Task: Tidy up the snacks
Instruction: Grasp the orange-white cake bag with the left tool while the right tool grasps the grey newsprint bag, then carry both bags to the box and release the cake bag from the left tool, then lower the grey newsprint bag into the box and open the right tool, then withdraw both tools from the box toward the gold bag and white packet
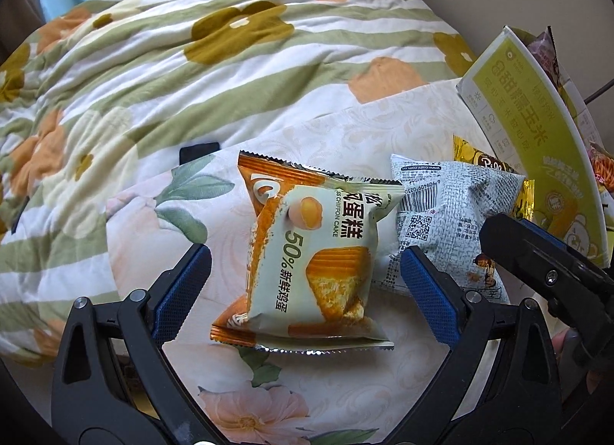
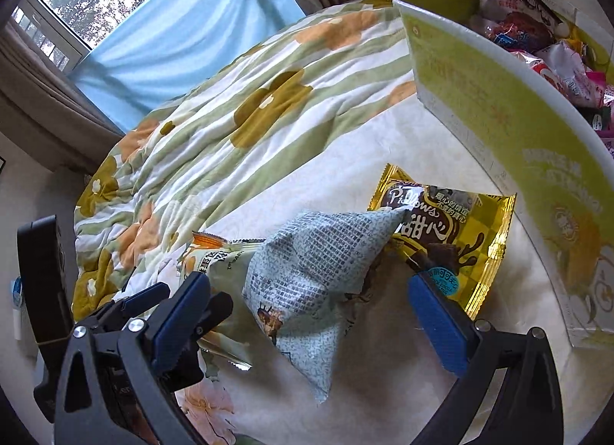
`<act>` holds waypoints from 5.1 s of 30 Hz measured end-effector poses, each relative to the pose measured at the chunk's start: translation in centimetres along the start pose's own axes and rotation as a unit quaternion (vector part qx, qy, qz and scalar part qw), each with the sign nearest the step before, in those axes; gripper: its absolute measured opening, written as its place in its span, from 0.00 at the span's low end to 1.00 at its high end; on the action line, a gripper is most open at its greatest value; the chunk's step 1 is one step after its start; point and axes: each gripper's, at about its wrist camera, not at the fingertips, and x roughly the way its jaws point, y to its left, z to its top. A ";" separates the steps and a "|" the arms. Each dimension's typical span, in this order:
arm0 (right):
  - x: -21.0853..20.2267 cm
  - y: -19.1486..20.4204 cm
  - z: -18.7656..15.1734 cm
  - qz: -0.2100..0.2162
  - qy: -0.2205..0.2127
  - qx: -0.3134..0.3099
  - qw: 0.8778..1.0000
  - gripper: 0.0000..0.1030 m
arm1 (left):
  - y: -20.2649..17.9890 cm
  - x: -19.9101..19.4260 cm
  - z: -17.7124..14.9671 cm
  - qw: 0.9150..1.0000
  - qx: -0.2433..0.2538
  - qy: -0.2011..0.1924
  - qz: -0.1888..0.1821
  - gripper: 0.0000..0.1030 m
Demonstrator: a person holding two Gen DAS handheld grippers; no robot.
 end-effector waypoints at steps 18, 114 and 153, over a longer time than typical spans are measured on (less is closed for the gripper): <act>3.5 -0.9 0.4 0.002 0.032 0.047 0.998 0.90 | 0.7 1.2 -0.8 1.000 0.000 0.011 -0.022 0.59; -19.2 -21.1 17.8 0.112 -0.018 -0.236 0.965 0.52 | -32.3 -12.5 -1.1 0.979 -0.140 -0.126 0.080 1.00; -23.7 -18.2 14.1 0.078 -0.049 -0.293 0.952 0.99 | -31.6 -19.1 -3.2 0.966 -0.136 -0.182 0.125 1.00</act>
